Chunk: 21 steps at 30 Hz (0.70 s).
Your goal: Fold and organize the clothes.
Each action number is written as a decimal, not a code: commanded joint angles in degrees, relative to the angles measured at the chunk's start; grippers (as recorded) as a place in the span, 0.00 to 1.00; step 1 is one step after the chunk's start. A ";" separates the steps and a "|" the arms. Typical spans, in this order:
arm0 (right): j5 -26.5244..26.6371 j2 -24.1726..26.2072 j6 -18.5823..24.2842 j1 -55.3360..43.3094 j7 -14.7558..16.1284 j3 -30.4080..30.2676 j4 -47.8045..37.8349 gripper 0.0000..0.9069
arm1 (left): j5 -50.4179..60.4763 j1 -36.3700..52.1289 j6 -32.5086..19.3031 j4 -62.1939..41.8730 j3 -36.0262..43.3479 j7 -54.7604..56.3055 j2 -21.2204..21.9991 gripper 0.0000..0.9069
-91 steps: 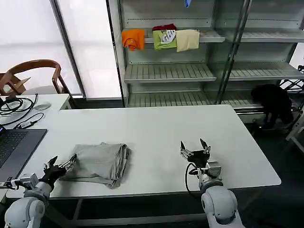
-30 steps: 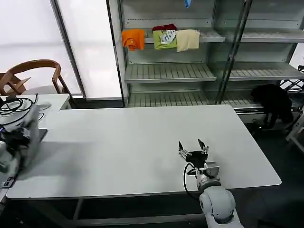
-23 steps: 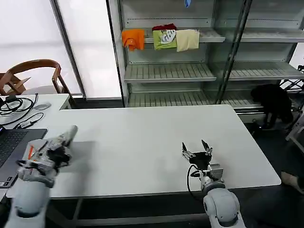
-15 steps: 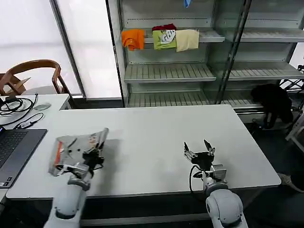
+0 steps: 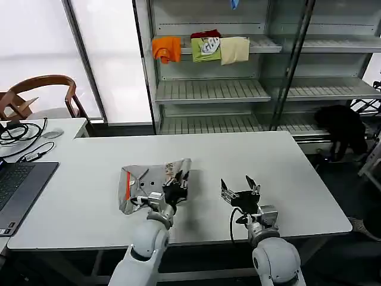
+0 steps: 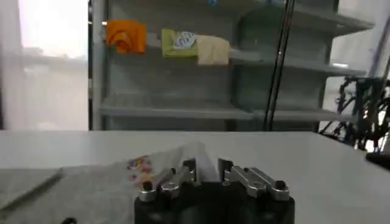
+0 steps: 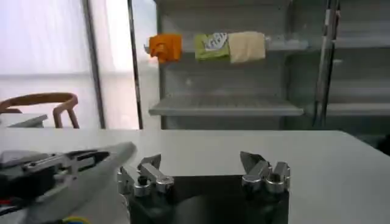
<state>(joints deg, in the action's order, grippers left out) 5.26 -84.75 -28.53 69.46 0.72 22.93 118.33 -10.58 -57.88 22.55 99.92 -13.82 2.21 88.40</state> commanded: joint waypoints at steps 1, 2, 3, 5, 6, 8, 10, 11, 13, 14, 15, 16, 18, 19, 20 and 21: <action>0.16 -1.05 -3.31 0.34 0.33 -1.41 0.83 1.00 | -15.62 3.21 3.46 5.30 3.74 6.84 2.09 1.00; -0.16 -1.09 -3.20 0.40 0.26 -1.52 0.85 1.00 | -15.38 2.74 2.57 6.50 2.22 5.93 0.37 1.00; -1.44 -1.15 -3.10 0.53 0.31 -1.73 0.95 1.00 | -14.86 2.35 1.73 7.51 0.72 5.19 -1.06 1.00; -3.64 -0.97 -2.73 0.72 0.44 -2.01 0.99 1.00 | -13.63 1.20 0.84 10.21 -3.03 3.32 -4.06 1.00; -4.31 -0.83 -2.61 0.80 0.49 -2.03 0.98 1.00 | -13.67 0.21 0.40 11.28 -6.33 2.11 -5.61 1.00; -4.48 -0.43 -1.86 0.84 0.38 -1.93 0.82 1.00 | -13.87 -1.31 0.19 13.07 -12.16 -0.55 -9.33 1.00; -5.00 0.15 -1.16 0.89 0.28 -1.52 0.35 1.00 | -14.96 -3.47 -0.67 13.54 -20.04 -3.25 -13.50 1.00; -4.95 0.30 -1.13 0.90 0.23 -1.41 0.31 1.00 | -15.02 -4.10 -0.99 13.24 -22.43 -4.04 -14.89 1.00; -4.82 0.88 -0.79 0.94 0.26 -1.06 -0.04 1.00 | -16.59 -6.04 -2.10 11.47 -29.44 -5.67 -19.12 1.00; -4.81 0.95 -0.69 0.93 0.26 -1.04 -0.10 1.00 | -17.86 -6.72 -2.06 10.83 -31.32 -6.09 -20.53 1.00; -4.71 1.13 -0.55 0.89 0.24 -0.96 -0.34 1.00 | -19.27 -7.65 -2.32 9.85 -33.51 -6.73 -22.31 1.00; -4.69 1.18 -0.46 0.86 0.27 -0.91 -0.59 1.00 | -21.38 -9.11 -3.11 8.71 -35.92 -6.99 -24.22 1.00; -4.60 1.18 -0.47 0.75 0.21 -1.03 -0.99 1.00 | -22.77 -11.07 -3.42 7.32 -37.50 -7.26 -25.88 1.00; -4.65 1.13 -0.47 0.69 0.12 -1.12 -1.39 1.00 | -24.10 -13.04 -3.44 6.69 -38.06 -7.32 -26.44 1.00; -4.82 1.13 -0.47 0.68 -0.59 -1.22 -1.63 1.00 | -24.86 -13.80 -3.24 6.59 -38.17 -7.28 -26.56 1.00; -4.87 1.12 -0.49 0.66 -0.81 -1.33 -1.69 1.00 | -26.15 -15.23 -2.78 6.60 -38.19 -7.29 -26.46 1.00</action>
<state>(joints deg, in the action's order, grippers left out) 1.83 -84.08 -29.26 70.15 0.91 21.81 117.81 -26.30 -62.82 20.90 108.15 -33.48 -1.02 74.73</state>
